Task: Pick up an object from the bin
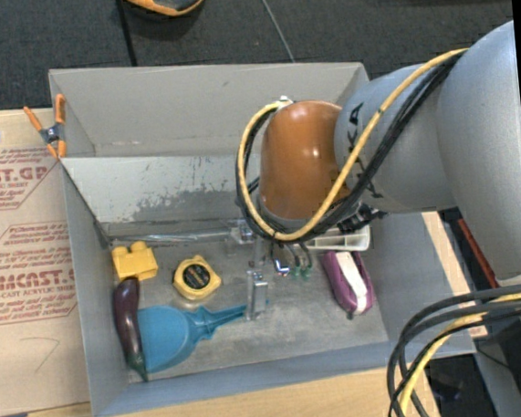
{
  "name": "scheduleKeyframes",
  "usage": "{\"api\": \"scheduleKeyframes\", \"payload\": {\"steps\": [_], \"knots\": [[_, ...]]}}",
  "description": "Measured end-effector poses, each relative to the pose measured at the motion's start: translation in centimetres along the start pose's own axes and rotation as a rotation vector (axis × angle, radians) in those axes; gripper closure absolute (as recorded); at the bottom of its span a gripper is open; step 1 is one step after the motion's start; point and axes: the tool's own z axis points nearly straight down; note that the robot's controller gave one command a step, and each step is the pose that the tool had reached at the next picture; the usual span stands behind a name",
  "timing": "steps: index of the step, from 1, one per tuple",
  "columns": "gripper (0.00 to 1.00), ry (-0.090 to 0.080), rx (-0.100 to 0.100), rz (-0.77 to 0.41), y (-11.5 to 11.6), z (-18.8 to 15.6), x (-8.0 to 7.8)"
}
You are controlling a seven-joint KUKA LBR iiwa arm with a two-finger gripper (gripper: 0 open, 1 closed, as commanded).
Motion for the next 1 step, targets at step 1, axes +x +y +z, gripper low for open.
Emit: {"api": "scheduleKeyframes", "payload": {"steps": [1], "knots": [[0.00, -0.007, -0.001, 0.001, -0.03, -0.47, -0.18]]}}
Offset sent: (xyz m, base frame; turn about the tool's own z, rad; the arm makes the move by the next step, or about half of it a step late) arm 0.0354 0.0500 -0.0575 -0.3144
